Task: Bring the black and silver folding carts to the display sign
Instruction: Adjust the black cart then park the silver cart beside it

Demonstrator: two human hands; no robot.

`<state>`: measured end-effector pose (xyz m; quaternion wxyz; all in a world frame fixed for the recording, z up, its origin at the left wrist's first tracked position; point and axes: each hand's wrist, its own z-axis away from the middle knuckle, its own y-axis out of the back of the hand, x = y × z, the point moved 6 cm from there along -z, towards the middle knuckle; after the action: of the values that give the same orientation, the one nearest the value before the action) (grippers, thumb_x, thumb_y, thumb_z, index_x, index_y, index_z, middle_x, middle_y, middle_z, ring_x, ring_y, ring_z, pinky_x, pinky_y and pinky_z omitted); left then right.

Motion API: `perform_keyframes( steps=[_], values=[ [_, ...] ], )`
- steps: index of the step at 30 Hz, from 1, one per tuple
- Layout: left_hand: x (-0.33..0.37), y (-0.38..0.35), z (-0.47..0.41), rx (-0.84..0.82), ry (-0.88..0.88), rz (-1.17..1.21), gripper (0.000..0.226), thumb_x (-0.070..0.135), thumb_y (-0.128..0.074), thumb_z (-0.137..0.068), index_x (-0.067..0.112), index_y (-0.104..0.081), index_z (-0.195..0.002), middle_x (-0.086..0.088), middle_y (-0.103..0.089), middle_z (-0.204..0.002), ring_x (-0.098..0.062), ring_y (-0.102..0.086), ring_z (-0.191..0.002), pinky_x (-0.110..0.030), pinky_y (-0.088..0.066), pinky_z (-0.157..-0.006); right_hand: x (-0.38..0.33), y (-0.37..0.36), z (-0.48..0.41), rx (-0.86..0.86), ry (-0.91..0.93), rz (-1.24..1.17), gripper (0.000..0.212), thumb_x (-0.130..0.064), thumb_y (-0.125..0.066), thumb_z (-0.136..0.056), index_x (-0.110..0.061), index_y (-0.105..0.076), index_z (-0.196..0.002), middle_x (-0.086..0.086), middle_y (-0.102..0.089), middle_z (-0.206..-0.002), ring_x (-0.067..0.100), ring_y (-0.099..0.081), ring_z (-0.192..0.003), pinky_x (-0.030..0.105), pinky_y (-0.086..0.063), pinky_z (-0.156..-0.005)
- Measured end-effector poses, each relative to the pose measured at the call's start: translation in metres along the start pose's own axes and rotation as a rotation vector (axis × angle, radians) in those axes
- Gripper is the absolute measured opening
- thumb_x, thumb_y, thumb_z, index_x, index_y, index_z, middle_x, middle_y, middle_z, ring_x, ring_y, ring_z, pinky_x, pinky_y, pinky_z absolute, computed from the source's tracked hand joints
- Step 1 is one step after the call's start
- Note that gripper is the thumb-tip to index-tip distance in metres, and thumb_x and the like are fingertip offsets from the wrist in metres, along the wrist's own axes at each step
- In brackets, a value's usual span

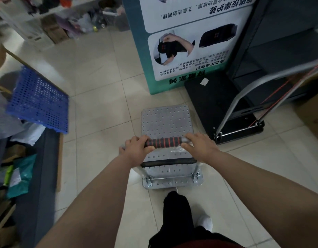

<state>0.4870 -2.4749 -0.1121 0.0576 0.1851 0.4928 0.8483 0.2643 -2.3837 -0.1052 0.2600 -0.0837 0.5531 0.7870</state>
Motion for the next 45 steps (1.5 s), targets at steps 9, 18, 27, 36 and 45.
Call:
perform_keyframes(
  steps=[9,18,27,36,45],
  values=[
    [0.006,0.05,-0.088,-0.024,-0.023,-0.022,0.029,0.057,-0.04,-0.09,0.036,-0.039,-0.11,-0.006,-0.045,-0.117,-0.029,-0.039,-0.11,-0.053,-0.03,-0.094,-0.003,0.037,-0.09,0.02,-0.028,-0.004,0.036,-0.052,-0.044,-0.092,-0.033,-0.047,-0.123,0.004,-0.053,-0.114,0.024,-0.046,-0.109,0.035,-0.035,-0.082],
    [0.031,0.068,-0.137,0.002,0.013,-0.002,0.035,0.057,-0.039,-0.09,0.036,-0.036,-0.117,-0.008,-0.043,-0.123,-0.031,-0.036,-0.116,-0.053,-0.025,-0.095,0.014,0.076,-0.142,0.008,-0.001,0.036,0.038,-0.051,-0.042,-0.093,-0.031,-0.046,-0.125,0.005,-0.051,-0.121,0.025,-0.046,-0.112,0.038,-0.039,-0.088],
    [0.089,0.06,-0.148,-0.019,0.11,0.064,0.039,0.055,-0.042,-0.09,0.036,-0.04,-0.123,-0.006,-0.045,-0.126,-0.031,-0.037,-0.117,-0.051,-0.025,-0.095,0.061,0.116,-0.164,-0.07,0.108,0.164,0.037,-0.051,-0.04,-0.093,-0.029,-0.044,-0.121,0.007,-0.052,-0.118,0.026,-0.045,-0.108,0.038,-0.04,-0.086],
    [0.128,0.044,-0.144,-0.016,0.183,0.102,0.034,0.054,-0.045,-0.088,0.037,-0.042,-0.118,-0.005,-0.046,-0.123,-0.029,-0.038,-0.113,-0.047,-0.026,-0.093,0.094,0.137,-0.168,-0.159,0.21,0.212,0.028,-0.05,-0.042,-0.092,-0.027,-0.047,-0.109,0.004,-0.053,-0.106,0.023,-0.045,-0.101,0.036,-0.038,-0.079],
    [0.145,0.03,-0.135,-0.036,0.178,0.12,0.03,0.057,-0.043,-0.087,0.041,-0.04,-0.112,0.0,-0.045,-0.113,-0.026,-0.04,-0.108,-0.044,-0.025,-0.085,0.116,0.139,-0.161,-0.2,0.238,0.195,0.022,-0.05,-0.043,-0.091,-0.031,-0.045,-0.102,-0.002,-0.043,-0.093,0.021,-0.043,-0.098,0.033,-0.032,-0.074]
  ],
)
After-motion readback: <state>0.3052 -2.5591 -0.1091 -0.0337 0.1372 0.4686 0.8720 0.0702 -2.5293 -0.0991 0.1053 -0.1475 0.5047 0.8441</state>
